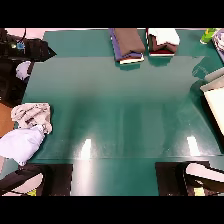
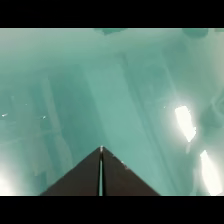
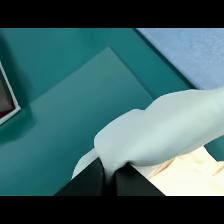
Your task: Fold the shirts.
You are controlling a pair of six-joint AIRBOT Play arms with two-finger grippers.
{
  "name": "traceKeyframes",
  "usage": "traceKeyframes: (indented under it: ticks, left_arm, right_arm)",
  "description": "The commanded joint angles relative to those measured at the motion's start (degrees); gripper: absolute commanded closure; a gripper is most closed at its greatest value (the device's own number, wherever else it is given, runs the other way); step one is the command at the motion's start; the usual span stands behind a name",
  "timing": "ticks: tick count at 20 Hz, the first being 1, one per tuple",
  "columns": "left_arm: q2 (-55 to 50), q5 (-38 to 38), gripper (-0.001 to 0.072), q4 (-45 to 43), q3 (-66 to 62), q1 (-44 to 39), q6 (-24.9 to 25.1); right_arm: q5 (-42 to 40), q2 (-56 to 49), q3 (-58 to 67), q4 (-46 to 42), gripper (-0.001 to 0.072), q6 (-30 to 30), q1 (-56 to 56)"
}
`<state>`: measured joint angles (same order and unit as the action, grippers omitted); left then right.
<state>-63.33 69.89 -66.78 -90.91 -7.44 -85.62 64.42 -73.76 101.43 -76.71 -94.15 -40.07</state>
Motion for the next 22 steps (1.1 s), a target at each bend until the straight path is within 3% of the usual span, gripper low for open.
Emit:
traceKeyframes:
  ticks: [1, 4, 7, 16, 22]
  left_arm:
    - [0.02, 1.27, 0.0684, -0.02, 0.07, -0.02, 0.35]
    - [0.02, 1.60, 0.0684, -0.02, 0.07, -0.02, 0.66]
    - [0.02, 1.73, 0.0684, -0.07, 0.07, -0.02, 0.74]
    - [0.02, 1.75, 0.0684, -0.04, 0.07, -0.02, 2.14]
    - [0.02, 1.75, 0.0684, 0.00, 0.07, -0.02, 2.08]
  right_arm:
    - [6.36, 0.13, 2.03, 0.02, 0.0695, 1.75, -1.55]
    - [9.01, 1.62, 2.01, -0.09, 0.0695, 2.84, -4.68]
    - [10.32, 4.02, -0.28, -6.03, 0.0695, 3.85, -7.28]
    - [8.15, 13.70, -28.37, -20.61, 0.0694, 7.32, -15.41]
    - [3.80, 15.78, -38.25, -20.94, 0.0692, 8.31, -21.84]
